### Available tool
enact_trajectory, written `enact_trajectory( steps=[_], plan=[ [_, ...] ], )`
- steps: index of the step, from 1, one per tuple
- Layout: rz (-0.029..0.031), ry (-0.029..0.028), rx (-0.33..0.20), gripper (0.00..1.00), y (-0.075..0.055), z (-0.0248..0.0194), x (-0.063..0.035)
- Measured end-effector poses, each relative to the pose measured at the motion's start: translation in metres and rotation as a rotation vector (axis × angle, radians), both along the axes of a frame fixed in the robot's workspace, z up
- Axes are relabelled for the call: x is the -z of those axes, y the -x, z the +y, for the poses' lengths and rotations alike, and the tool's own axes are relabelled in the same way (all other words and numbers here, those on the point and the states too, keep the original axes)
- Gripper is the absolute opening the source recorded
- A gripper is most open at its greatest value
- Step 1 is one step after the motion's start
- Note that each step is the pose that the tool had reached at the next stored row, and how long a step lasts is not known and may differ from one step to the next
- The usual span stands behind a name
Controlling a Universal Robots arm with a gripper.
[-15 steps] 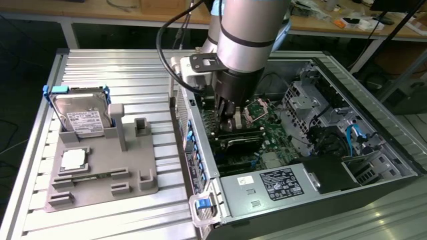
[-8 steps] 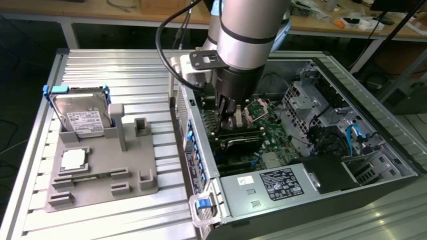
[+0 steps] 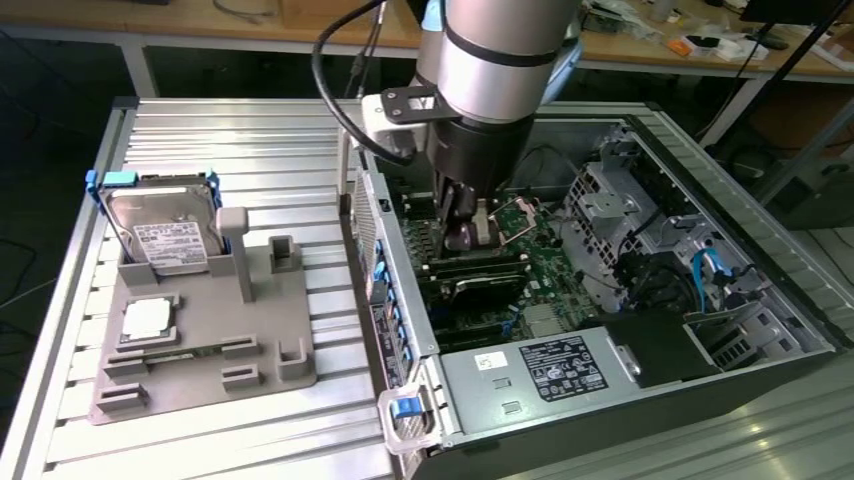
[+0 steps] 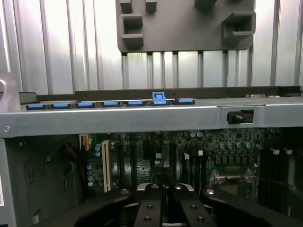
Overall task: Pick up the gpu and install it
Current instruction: 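Press down on the gpu until it lock into place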
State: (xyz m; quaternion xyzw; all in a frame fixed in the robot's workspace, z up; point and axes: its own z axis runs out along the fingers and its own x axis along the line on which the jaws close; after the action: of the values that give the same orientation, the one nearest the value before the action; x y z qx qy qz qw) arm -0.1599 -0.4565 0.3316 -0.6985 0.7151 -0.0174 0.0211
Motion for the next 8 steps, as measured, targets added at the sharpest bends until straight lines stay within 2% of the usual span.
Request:
enact_trajectory(
  steps=[2, 4, 5, 6, 7, 8],
  plan=[
    [0.003, 0.0005, 0.0, 0.11, -0.006, 0.0, -0.0001],
    [0.0128, -0.0002, 0.0, 0.11, -0.016, 0.0, -0.0001],
    [0.0195, -0.0008, 0.0, 0.11, -0.02, 0.0, -0.0001],
    [0.0277, -0.0014, 0.0, 0.11, -0.024, 0.0, -0.0001],
    [0.0404, -0.0022, 0.0, 0.11, -0.029, 0.0, -0.0001],
    [0.0575, -0.003, 0.0, 0.11, -0.032, 0.0, 0.0]
  ],
)
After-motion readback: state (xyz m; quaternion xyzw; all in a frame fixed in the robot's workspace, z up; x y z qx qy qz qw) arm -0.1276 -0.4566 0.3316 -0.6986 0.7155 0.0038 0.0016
